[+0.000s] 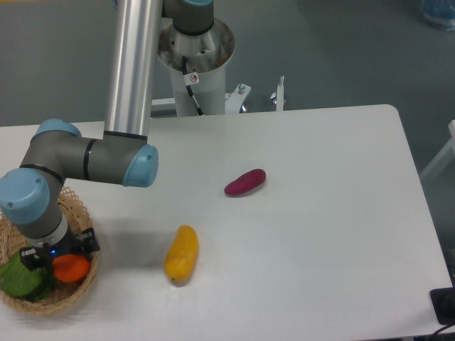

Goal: Pick up the orange from the basket
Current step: 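Lower the gripper onto the orange and close the fingers around it, then lift the gripped orange up out of the basket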

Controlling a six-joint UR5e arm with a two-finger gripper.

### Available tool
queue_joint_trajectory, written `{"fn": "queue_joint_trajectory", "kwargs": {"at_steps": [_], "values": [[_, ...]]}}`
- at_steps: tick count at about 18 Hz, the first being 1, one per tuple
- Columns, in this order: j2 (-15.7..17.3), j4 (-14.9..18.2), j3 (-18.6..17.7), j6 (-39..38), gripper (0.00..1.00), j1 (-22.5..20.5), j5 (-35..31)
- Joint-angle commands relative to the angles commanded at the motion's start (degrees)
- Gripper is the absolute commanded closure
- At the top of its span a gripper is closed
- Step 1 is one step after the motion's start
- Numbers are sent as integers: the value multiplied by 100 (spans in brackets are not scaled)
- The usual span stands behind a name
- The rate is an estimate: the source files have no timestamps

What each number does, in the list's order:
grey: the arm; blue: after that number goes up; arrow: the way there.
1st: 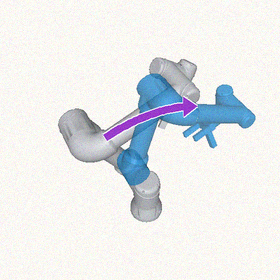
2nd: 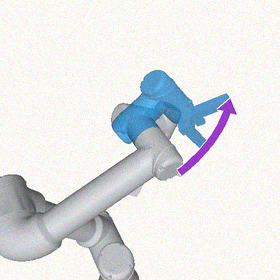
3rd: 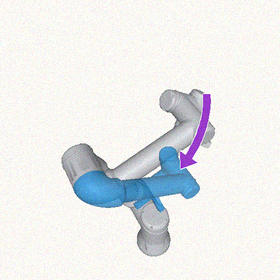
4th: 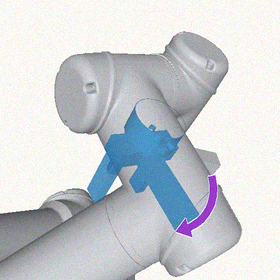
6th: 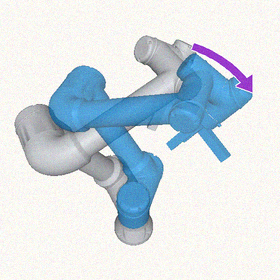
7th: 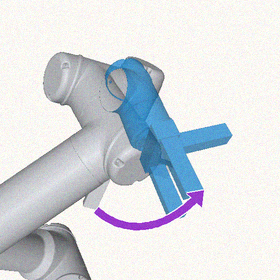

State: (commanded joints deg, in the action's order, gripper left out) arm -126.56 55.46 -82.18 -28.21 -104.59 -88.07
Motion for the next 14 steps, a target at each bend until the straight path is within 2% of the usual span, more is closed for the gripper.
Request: {"fn": "queue_joint_trajectory", "kwargs": {"at_steps": [1,2,14], "values": [[18,0,0,0,43,9,0],[26,0,0,0,44,9,0],[536,9,35,192,44,-70,0]]}}
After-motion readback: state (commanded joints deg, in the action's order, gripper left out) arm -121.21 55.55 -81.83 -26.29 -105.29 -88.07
